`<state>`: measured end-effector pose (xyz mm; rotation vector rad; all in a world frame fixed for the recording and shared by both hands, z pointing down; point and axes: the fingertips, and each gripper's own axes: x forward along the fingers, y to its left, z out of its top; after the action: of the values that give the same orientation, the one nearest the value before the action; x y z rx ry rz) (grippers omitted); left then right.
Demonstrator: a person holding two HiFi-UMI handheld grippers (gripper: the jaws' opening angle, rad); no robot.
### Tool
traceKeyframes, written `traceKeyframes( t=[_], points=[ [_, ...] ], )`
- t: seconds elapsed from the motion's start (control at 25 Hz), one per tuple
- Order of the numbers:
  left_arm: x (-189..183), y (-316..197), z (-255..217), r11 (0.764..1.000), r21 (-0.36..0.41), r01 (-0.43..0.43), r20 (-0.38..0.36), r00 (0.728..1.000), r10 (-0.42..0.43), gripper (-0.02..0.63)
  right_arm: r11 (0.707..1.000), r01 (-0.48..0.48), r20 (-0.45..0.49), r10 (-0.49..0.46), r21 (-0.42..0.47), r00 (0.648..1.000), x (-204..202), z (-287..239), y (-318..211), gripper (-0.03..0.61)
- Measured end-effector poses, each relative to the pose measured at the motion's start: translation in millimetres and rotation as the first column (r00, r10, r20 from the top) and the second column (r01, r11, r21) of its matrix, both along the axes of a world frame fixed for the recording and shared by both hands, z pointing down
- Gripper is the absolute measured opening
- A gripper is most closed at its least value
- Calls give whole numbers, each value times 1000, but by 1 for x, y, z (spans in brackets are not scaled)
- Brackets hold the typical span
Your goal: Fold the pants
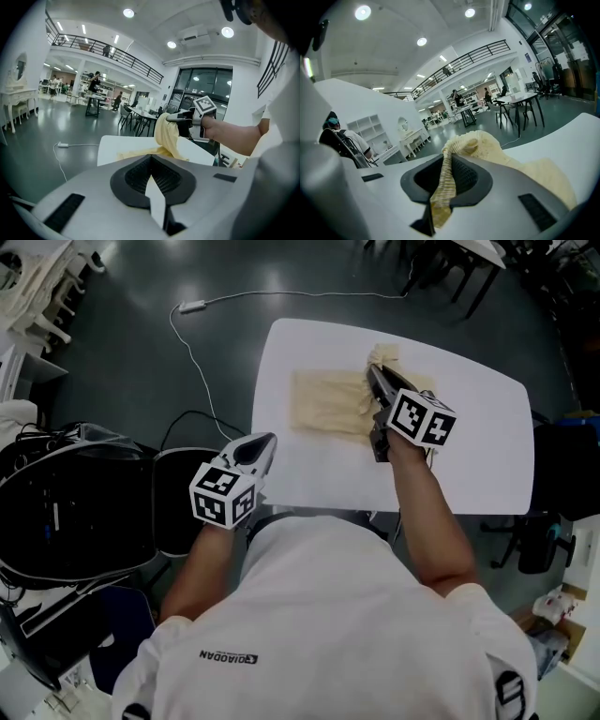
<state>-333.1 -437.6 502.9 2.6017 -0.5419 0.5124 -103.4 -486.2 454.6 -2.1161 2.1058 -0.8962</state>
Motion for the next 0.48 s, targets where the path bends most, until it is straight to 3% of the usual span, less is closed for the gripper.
traceKeyframes(
  t=[0.28, 0.48],
  points=[
    [-9, 2, 3, 999, -15, 47, -4, 999, -47, 23, 990, 111, -29, -114, -89, 993, -53, 46, -38, 64],
    [-13, 6, 4, 998, -18, 64, -8, 998, -64, 23, 977, 118, 2, -120, -180, 993, -67, 111, -63, 66]
  ],
)
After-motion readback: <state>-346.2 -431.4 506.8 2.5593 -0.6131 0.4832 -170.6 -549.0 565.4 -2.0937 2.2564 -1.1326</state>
